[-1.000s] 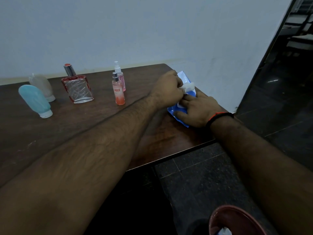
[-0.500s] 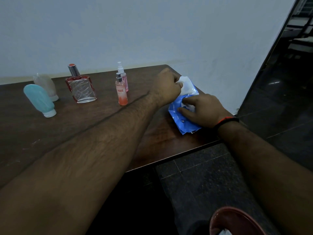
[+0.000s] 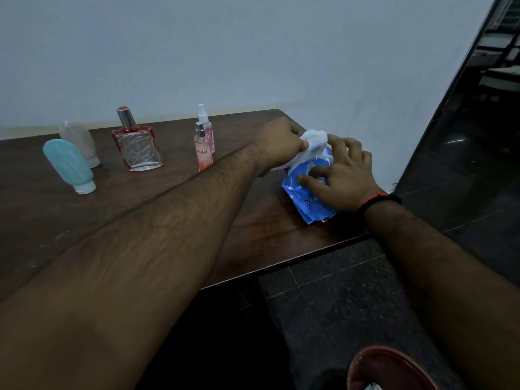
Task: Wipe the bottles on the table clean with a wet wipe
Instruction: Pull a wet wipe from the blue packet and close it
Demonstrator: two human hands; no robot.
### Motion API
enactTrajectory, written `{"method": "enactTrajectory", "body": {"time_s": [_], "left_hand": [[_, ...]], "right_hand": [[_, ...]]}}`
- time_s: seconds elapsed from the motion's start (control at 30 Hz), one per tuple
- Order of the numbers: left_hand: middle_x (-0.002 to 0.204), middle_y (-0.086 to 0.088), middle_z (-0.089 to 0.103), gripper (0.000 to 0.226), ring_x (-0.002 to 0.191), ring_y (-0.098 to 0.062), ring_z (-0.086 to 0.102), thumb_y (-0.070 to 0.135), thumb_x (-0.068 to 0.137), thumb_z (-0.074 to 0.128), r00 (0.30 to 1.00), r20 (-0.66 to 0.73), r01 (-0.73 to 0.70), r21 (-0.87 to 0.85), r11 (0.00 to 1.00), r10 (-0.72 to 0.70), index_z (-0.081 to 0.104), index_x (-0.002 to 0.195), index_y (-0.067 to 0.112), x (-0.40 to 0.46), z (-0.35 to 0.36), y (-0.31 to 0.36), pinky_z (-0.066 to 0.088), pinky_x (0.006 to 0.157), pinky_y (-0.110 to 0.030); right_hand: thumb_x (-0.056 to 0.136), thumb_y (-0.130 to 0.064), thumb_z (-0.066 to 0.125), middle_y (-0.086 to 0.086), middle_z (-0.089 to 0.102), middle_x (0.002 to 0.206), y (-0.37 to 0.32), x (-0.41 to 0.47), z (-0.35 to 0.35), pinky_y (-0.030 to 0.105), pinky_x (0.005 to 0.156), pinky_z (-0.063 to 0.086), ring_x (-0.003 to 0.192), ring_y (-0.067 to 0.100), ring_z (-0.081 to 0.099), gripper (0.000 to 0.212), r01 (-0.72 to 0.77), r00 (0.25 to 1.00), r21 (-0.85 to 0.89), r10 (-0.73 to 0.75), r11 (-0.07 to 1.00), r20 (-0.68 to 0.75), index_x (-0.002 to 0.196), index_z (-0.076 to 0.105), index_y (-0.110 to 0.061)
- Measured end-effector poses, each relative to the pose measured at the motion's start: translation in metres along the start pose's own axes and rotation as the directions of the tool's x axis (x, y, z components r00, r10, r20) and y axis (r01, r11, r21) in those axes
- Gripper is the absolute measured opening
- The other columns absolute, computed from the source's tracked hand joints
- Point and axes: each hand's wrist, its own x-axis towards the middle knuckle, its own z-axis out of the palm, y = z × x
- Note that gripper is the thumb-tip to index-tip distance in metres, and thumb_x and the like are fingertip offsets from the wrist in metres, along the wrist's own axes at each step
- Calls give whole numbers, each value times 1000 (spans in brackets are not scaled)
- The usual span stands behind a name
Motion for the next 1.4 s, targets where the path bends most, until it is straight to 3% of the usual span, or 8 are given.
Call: {"method": "enactTrajectory", "body": {"time_s": [0.17, 0.3, 0.47, 0.6, 0.83, 0.97, 1.23, 1.4], "left_hand": [[102, -2, 63, 18, 92, -15, 59, 18, 93, 63, 1000, 0, 9, -33, 999, -9, 70, 106, 9, 3, 0, 5, 53, 81, -31], [96, 1, 64, 19, 80, -9, 57, 20, 93, 61, 999, -31, 34, -29, 999, -35, 70, 106, 9, 6, -1, 2, 45, 61, -21], [87, 3, 61, 11, 72, -8, 53, 19, 93, 60, 995, -88, 51, -4, 999, -51, 68, 89, 13, 5, -3, 0, 34, 48, -15], [82, 5, 61, 11, 65, -4, 52, 19, 93, 60, 995, -72, 71, -11, 997, -71, 67, 86, 15, 5, -6, 0, 33, 42, -12], [89, 2, 62, 16, 70, -4, 52, 18, 92, 61, 993, -33, 108, -72, 992, -110, 72, 101, 10, 5, -6, 0, 39, 54, -22], [77, 4, 59, 11, 71, -11, 53, 17, 92, 62, 993, -16, 112, -119, 987, -115, 68, 84, 13, 4, -9, 0, 41, 55, -24], [75, 7, 59, 16, 66, -5, 53, 18, 94, 59, 995, -88, 46, -44, 998, -50, 67, 83, 11, 3, -6, -5, 37, 51, -18], [74, 8, 58, 20, 62, -4, 52, 19, 93, 60, 992, -125, 0, -49, 999, -7, 72, 90, 3, -1, -12, -8, 38, 47, -14]], "right_hand": [[78, -89, 27, 9, 8, 163, -14, 12, -14, 51, 116, 10, 148, 30, 0, 73, -67, 952, -74, 85, 995, 292, 116, 65, -40], [79, -86, 31, 6, 0, 164, -15, 10, -15, 52, 116, 11, 149, 30, -1, 70, -79, 938, -52, 92, 996, 334, 128, 54, -41], [66, -86, 48, 6, 43, 148, -11, 3, -2, 46, 104, 40, 129, 31, 42, 70, -81, 997, 199, 78, 977, 21, 105, 70, -32], [72, -60, 75, 3, 62, 120, -6, -5, 6, 34, 83, 48, 105, 27, 60, 44, 30, 978, 339, 43, 940, -205, 84, 67, -19], [73, -84, 36, 6, 49, 142, -10, -4, 5, 39, 95, 42, 122, 30, 45, 70, 27, 996, 152, -14, 988, -83, 99, 72, -30], [72, -87, 26, 5, 38, 150, -12, -5, -1, 46, 101, 37, 131, 30, 35, 76, 27, 1000, 55, -27, 998, 9, 109, 67, -35], [85, -64, 58, 8, 33, 156, -22, -1, -4, 31, 108, 31, 134, 28, 35, 53, -69, 996, 244, 54, 967, 67, 94, 77, -15], [82, -51, 73, 5, 46, 145, -21, -6, 10, 25, 100, 39, 128, 21, 48, 35, -15, 979, 413, 98, 911, -180, 84, 73, -16]]}}
